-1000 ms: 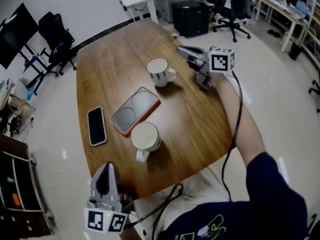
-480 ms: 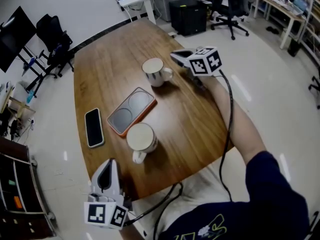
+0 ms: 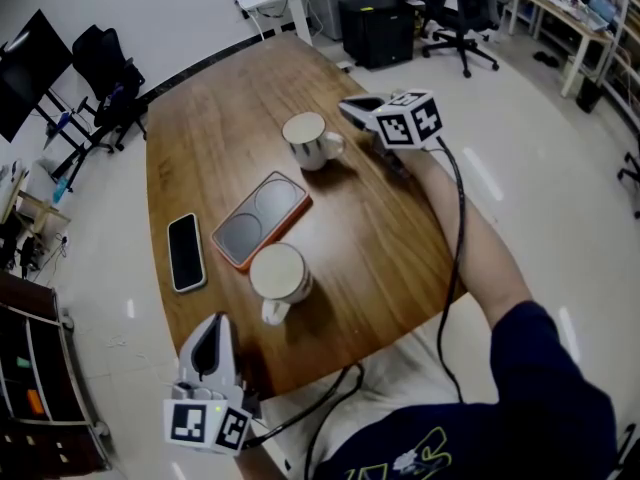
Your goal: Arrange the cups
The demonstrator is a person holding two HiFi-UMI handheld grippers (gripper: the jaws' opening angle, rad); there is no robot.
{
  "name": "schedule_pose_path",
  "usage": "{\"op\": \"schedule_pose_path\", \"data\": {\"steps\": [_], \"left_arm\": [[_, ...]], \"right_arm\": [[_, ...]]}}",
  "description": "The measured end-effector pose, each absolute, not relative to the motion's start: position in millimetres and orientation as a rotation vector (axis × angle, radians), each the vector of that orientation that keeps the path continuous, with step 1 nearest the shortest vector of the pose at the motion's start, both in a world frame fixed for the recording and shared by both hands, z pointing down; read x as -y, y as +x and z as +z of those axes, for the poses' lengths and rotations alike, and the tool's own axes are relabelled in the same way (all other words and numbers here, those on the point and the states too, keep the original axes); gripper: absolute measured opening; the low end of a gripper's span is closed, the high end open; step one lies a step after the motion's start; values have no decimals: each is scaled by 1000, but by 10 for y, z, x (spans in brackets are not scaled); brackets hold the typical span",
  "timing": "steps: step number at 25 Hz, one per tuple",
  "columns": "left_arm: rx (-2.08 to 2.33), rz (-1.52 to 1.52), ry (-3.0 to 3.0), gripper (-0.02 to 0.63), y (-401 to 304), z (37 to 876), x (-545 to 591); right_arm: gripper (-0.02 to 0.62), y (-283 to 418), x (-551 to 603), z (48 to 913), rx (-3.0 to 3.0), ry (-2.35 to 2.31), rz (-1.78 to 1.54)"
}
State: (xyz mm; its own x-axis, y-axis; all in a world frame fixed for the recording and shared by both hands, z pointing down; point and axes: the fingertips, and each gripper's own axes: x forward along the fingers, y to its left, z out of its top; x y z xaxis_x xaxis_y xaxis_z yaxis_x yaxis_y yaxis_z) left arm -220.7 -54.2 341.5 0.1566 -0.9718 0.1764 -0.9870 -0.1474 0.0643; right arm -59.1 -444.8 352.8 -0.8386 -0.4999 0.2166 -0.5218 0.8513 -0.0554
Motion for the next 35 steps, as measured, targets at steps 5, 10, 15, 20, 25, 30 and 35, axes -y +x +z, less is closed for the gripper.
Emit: {"op": "schedule_pose_path", "data": {"steps": [5, 10, 15, 20, 25, 30, 35], "left_arm": [[1909, 146, 2281, 3, -2179, 3420, 570], [1921, 134, 2268, 3, -2196, 3429, 544], [1922, 134, 2267, 3, -2200, 3434, 551], [1922, 137, 2268, 3, -2200, 3437, 552], [1913, 147, 2278, 3, -2180, 3418, 563], [1916, 140, 2274, 3, -2189, 3424, 552], [1918, 139, 2273, 3, -2189, 3426, 561]], "right_arm": [[0, -598, 4455, 3543, 2830, 796, 170], [0, -607, 4423, 3506, 2851, 771, 152], [0, -609, 4438, 3516, 2847, 774, 155], [0, -613, 4444, 3533, 2844, 774, 160], [0, -617, 4443, 3527, 2844, 771, 159], [0, -619, 4428, 3526, 2846, 764, 158], [0, -615, 4441, 3526, 2847, 765, 157]]}}
